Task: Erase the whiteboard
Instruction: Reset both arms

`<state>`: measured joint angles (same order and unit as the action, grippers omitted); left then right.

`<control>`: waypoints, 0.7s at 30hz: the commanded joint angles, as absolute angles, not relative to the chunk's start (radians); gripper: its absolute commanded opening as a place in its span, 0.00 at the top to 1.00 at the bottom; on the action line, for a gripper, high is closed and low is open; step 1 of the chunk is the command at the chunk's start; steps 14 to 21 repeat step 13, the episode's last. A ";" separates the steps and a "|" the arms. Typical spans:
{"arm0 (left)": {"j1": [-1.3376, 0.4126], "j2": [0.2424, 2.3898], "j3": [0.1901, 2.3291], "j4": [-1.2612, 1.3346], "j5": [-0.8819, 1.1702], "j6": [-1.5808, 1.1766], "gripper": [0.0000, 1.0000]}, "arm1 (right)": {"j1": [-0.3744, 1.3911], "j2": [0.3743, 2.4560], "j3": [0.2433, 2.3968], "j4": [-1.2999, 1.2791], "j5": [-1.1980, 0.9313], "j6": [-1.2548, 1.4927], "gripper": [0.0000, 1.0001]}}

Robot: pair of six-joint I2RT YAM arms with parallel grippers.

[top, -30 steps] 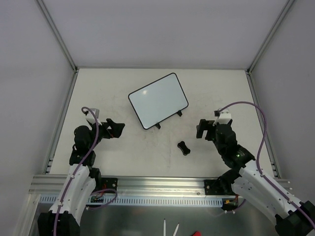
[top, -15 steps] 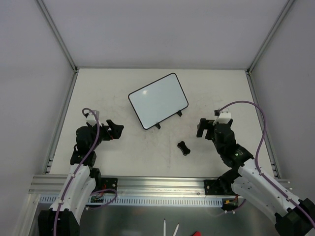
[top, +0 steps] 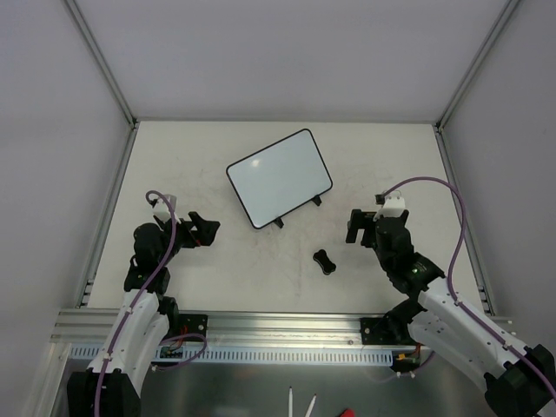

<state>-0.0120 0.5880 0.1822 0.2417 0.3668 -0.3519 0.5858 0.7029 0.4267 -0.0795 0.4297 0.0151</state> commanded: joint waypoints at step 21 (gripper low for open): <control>-0.008 0.584 0.192 0.284 0.396 -0.341 0.01 | 0.583 0.673 0.433 -0.034 0.410 0.021 0.01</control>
